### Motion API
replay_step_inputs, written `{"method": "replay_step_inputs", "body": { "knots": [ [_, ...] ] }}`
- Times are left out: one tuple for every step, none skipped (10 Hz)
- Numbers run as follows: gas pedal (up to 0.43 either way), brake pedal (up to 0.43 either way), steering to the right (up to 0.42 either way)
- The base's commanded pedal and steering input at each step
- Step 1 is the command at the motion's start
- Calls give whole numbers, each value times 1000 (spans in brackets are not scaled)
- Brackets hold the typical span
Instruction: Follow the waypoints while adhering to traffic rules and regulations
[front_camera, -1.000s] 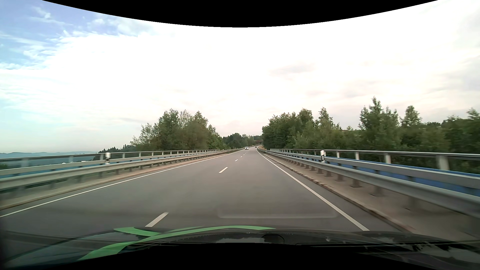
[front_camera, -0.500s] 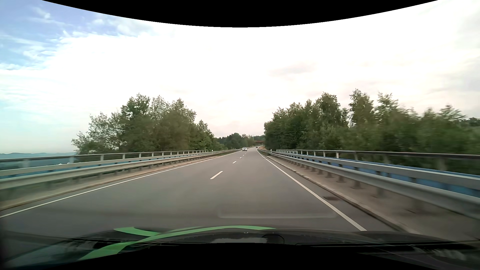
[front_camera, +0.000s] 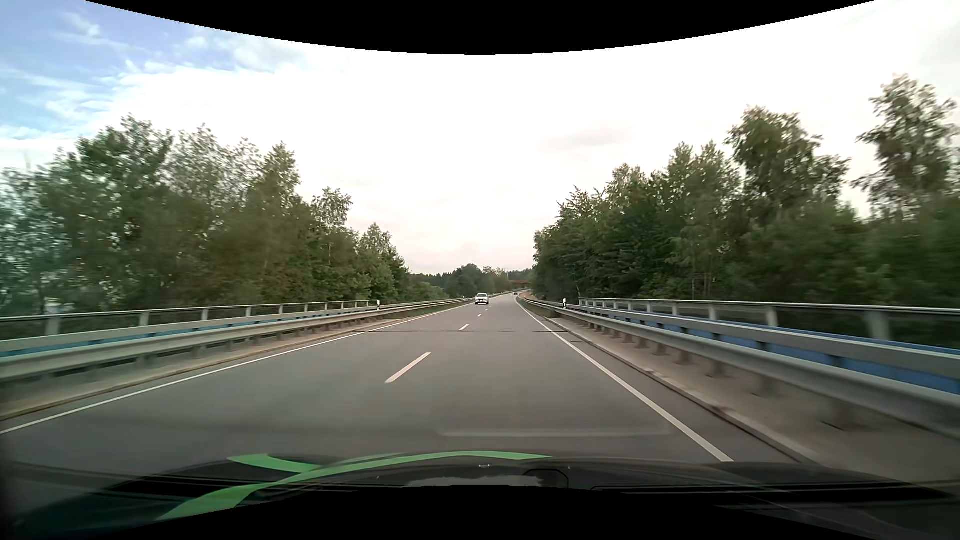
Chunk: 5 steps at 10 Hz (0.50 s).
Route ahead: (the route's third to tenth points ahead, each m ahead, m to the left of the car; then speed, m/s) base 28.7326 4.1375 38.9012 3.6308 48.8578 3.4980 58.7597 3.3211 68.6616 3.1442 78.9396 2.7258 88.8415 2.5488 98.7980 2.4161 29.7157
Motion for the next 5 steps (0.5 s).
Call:
{"method": "replay_step_inputs", "body": {
  "knots": [
    [260, 0, -3],
    [280, 0, -3],
    [287, 0, -3],
    [287, 0, -3],
    [299, 0, -3]
  ]
}}
